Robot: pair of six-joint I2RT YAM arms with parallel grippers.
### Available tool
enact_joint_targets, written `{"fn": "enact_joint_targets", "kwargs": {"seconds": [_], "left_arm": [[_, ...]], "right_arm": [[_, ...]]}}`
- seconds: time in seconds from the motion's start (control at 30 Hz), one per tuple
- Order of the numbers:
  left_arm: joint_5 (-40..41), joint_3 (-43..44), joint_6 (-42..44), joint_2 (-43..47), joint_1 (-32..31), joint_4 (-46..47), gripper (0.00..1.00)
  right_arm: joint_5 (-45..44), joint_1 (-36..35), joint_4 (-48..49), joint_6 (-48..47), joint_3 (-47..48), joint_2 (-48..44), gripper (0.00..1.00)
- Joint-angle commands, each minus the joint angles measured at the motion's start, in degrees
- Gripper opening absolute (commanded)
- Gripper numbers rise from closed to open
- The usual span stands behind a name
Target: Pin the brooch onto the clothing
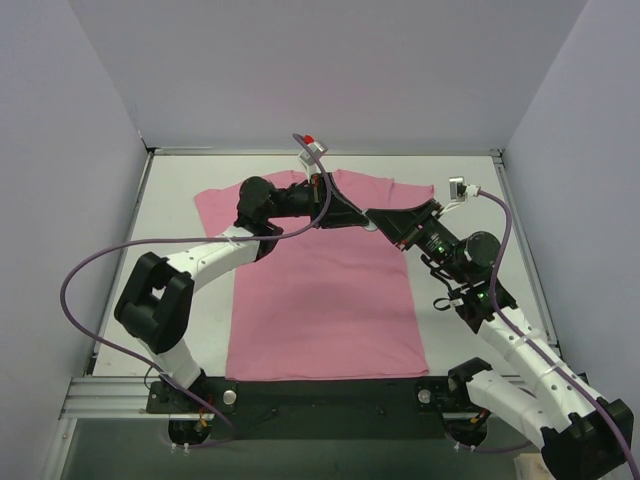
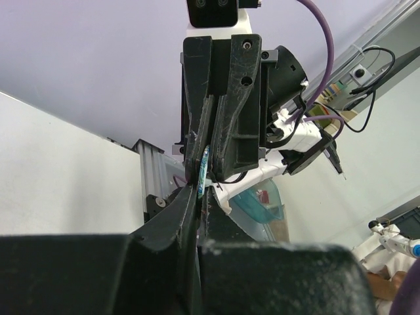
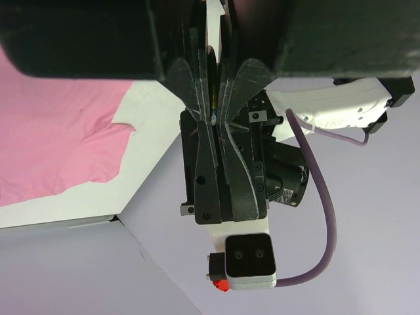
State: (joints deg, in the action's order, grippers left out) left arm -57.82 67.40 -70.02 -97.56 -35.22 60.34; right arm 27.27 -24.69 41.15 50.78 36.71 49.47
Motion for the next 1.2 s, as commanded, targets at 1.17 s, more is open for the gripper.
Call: {"fn": "enact_joint_targets", "kwargs": {"seconds": [1.17], "left_arm": [[-1.06, 1.16, 9.73, 5.01, -0.2, -6.81, 0.36]], "right_arm": [[-1.08, 1.48, 4.03, 0.28, -0.67, -2.54, 0.0]]}}
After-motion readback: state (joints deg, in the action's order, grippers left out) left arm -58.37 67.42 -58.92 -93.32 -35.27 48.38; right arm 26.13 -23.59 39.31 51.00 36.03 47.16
